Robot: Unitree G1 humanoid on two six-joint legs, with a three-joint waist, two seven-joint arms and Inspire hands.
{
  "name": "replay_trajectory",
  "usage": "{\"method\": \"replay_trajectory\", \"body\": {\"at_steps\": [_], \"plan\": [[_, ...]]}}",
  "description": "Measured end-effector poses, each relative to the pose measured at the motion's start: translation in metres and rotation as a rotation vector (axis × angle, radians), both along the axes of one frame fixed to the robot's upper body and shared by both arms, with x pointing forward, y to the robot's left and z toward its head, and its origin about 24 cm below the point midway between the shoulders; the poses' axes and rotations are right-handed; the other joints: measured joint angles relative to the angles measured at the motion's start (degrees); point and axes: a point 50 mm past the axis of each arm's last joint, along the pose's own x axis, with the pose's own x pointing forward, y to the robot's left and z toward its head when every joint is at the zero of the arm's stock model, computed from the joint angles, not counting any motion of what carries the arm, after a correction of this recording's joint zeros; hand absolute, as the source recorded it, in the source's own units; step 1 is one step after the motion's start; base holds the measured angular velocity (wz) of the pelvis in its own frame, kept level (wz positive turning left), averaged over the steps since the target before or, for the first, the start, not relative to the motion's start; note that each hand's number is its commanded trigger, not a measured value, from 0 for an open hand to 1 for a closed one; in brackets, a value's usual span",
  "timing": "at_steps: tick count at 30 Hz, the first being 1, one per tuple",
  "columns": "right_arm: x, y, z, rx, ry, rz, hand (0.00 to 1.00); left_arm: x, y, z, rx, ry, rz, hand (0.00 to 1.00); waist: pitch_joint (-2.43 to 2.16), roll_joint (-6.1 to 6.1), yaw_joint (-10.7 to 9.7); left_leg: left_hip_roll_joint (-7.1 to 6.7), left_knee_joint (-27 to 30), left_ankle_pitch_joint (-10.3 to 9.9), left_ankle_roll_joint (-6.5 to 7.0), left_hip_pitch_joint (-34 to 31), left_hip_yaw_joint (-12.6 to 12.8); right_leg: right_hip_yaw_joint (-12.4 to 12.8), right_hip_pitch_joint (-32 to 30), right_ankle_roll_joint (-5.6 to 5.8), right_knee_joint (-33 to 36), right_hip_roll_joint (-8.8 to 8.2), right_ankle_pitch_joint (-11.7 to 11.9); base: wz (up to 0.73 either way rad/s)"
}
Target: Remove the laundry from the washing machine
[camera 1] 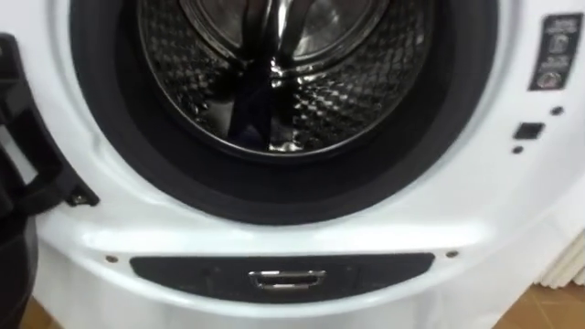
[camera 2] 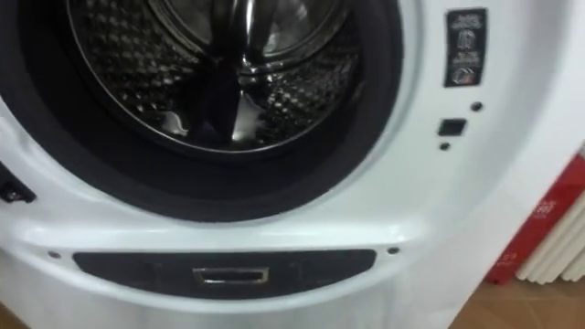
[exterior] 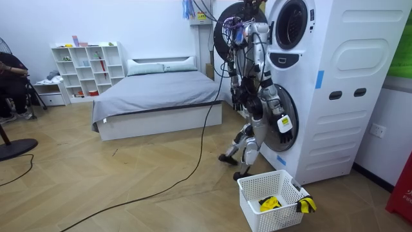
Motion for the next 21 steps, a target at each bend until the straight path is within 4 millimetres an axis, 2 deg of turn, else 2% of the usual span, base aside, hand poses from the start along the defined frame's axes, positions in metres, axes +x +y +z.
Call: {"method": "replay_trajectory", "body": {"at_steps": [1,2,3,4,5,6,7,8,9,10,11,12,13,14,15,16,17,18,19,20,21], "plan": [[0.001,0.000,0.000,0.002,-0.001,0.001,0.00,0.006,0.001,0.000,0.004,-0.009,-0.002,0.00,0.03,-0.11,-1.15,0.82,1.91,1.47,-0.87,1.19,-1.43,-0.98,-0.47,-0.10,0.56,-0.28,-0.07,0.08],[0.002,-0.001,0.001,-0.002,-0.007,-0.007,0.00,0.018,0.001,0.001,0.002,-0.040,-0.008,0.00,0.08,-0.32,-1.13,1.47,1.37,2.81,-1.85,3.23,-2.25,-1.03,-2.18,-0.10,1.96,-0.74,-0.07,0.11],[0.003,-0.002,0.001,-0.005,-0.012,-0.008,0.00,0.024,0.000,0.002,0.000,-0.057,-0.007,0.00,0.11,-0.27,-1.19,1.64,0.71,3.14,-2.40,4.19,-2.73,-1.16,-2.97,-0.10,2.46,-0.82,-0.06,0.08],[0.007,-0.004,0.003,-0.008,-0.027,-0.014,0.00,0.039,0.000,0.005,0.001,-0.102,-0.018,0.00,0.17,-0.01,-2.24,1.79,-2.24,3.61,-3.34,6.84,-4.45,-2.33,-4.58,-0.09,4.00,-1.29,-0.02,0.22],[0.012,-0.007,0.005,-0.017,-0.039,-0.012,0.00,0.050,-0.002,0.007,-0.008,-0.140,-0.018,0.00,0.44,0.44,-2.36,1.95,-7.59,3.46,-3.55,10.33,-5.55,-3.04,-6.86,-0.07,5.96,-1.62,-0.01,0.21],[0.016,-0.008,0.006,-0.022,-0.048,-0.009,0.00,0.058,-0.003,0.008,-0.017,-0.167,-0.012,0.00,0.49,0.63,-2.32,2.06,-10.53,3.42,-3.57,11.97,-5.66,-3.10,-8.29,-0.07,7.29,-1.83,-0.01,0.17],[0.027,-0.009,0.009,-0.032,-0.076,-0.005,0.00,0.076,-0.006,0.011,-0.029,-0.213,-0.017,0.00,0.80,1.28,-2.58,2.72,-16.72,1.54,-4.19,14.69,-5.58,-3.72,-11.26,0.05,9.61,-2.33,0.07,0.12],[0.035,-0.006,0.010,-0.033,-0.097,-0.003,0.00,0.093,-0.007,0.016,-0.033,-0.256,-0.033,0.00,0.87,1.00,-2.51,2.29,-23.23,-4.70,-5.67,16.64,-5.40,-3.99,-14.40,0.33,11.85,-3.60,0.68,0.19],[0.038,-0.005,0.011,-0.031,-0.104,-0.001,0.00,0.099,-0.008,0.017,-0.034,-0.275,-0.042,0.00,0.83,0.79,-2.62,2.19,-26.35,-7.17,-5.66,17.42,-5.05,-4.28,-15.61,0.45,12.17,-4.09,1.36,0.27],[0.041,-0.003,0.011,-0.029,-0.109,0.001,0.00,0.108,-0.013,0.020,-0.042,-0.308,-0.058,0.00,0.80,0.88,-3.26,2.13,-32.12,-11.10,-5.12,18.28,-4.76,-4.68,-17.54,0.90,12.10,-4.77,3.16,0.38],[0.048,-0.003,0.013,-0.031,-0.126,0.003,0.00,0.116,-0.016,0.022,-0.048,-0.331,-0.081,0.00,0.75,0.91,-3.67,1.43,-36.36,-13.64,-4.12,18.27,-4.76,-4.66,-19.27,1.57,11.71,-5.71,5.22,0.36],[0.050,-0.003,0.014,-0.035,-0.130,0.004,0.00,0.119,-0.018,0.023,-0.049,-0.337,-0.092,0.00,0.72,0.91,-3.64,0.89,-37.88,-14.53,-3.36,18.05,-4.48,-4.59,-19.95,1.96,11.48,-6.11,6.53,0.21],[0.054,-0.002,0.015,-0.038,-0.143,0.008,0.00,0.120,-0.019,0.023,-0.050,-0.336,-0.100,0.00,0.64,0.66,-3.60,-0.86,-38.99,-15.51,-1.92,17.01,-3.68,-4.17,-20.76,2.65,9.50,-7.24,9.58,0.00],[0.055,-0.001,0.015,-0.037,-0.144,0.012,0.00,0.116,-0.020,0.021,-0.048,-0.320,-0.106,0.00,0.51,0.12,-3.60,-2.49,-38.49,-15.33,-1.14,15.46,-2.36,-3.22,-20.76,3.52,6.63,-8.42,13.14,-0.03],[0.055,0.000,0.015,-0.035,-0.141,0.011,0.00,0.113,-0.019,0.019,-0.049,-0.306,-0.101,0.00,0.30,-0.21,-3.56,-3.52,-38.09,-14.78,-0.12,14.77,-1.45,-2.43,-20.54,4.05,4.98,-8.68,15.10,-0.03],[0.054,0.001,0.014,-0.033,-0.134,0.010,0.00,0.104,-0.019,0.016,-0.053,-0.276,-0.084,0.00,0.19,-0.64,-3.93,-5.65,-37.54,-13.93,1.57,14.01,-0.26,-0.88,-19.57,5.51,1.40,-9.61,18.96,-0.07],[0.053,0.001,0.013,-0.029,-0.129,0.008,0.00,0.094,-0.017,0.013,-0.058,-0.255,-0.055,0.00,0.27,-1.12,-3.89,-7.18,-37.57,-13.22,3.39,13.71,1.81,0.45,-18.67,6.67,-1.57,-10.82,22.30,0.00],[0.052,0.002,0.013,-0.025,-0.127,0.007,0.00,0.089,-0.015,0.012,-0.059,-0.248,-0.036,0.00,0.37,-1.41,-3.90,-7.63,-37.41,-13.06,3.78,13.41,3.44,1.32,-18.60,7.12,-1.67,-11.57,22.94,0.11],[0.049,0.002,0.012,-0.020,-0.118,0.000,0.00,0.080,-0.014,0.009,-0.060,-0.227,-0.004,0.00,0.67,-0.86,-4.22,-7.37,-36.67,-12.74,4.32,12.86,6.28,2.46,-18.56,7.57,2.19,-12.41,20.56,0.38],[0.045,-0.001,0.012,-0.019,-0.114,-0.021,0.00,0.072,-0.014,0.006,-0.060,-0.205,0.018,0.00,0.52,-0.88,-4.65,-7.23,-36.53,-12.15,5.17,12.20,6.55,2.50,-18.53,7.63,9.00,-12.88,15.24,0.47],[0.045,-0.001,0.012,-0.019,-0.117,-0.022,0.00,0.070,-0.014,0.006,-0.057,-0.204,0.019,0.00,0.49,-0.81,-4.69,-7.01,-36.63,-11.67,5.14,11.95,7.14,2.46,-18.31,7.60,12.62,-13.16,12.41,0.55]]}}
